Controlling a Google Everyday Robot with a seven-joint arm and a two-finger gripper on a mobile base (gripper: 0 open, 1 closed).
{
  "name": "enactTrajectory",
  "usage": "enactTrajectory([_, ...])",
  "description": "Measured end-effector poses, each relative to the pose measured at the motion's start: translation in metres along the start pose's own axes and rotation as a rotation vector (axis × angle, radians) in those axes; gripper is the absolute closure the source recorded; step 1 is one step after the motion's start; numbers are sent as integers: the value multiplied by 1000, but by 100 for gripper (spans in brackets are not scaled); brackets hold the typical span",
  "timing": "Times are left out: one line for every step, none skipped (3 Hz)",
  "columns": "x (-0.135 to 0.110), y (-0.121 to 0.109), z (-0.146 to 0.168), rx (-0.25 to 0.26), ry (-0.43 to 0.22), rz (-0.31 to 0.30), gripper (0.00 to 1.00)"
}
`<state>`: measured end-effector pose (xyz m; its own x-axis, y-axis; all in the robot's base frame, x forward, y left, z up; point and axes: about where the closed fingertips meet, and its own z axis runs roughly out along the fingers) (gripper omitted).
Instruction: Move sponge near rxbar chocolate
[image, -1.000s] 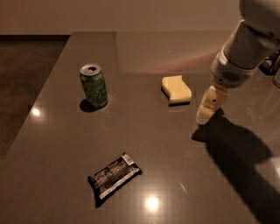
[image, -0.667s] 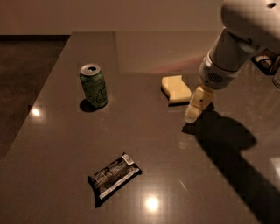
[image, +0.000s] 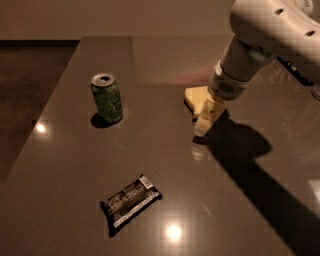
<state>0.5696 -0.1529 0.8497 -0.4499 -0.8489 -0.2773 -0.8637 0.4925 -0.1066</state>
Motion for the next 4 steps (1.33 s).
enactTrajectory([-10, -4, 7, -5, -9, 19, 19])
enactTrajectory([-12, -4, 7, -15, -23, 30, 41])
enactTrajectory([-13, 12, -13, -28, -60, 6, 73])
enactTrajectory([-10, 44, -35, -48, -62, -52, 96])
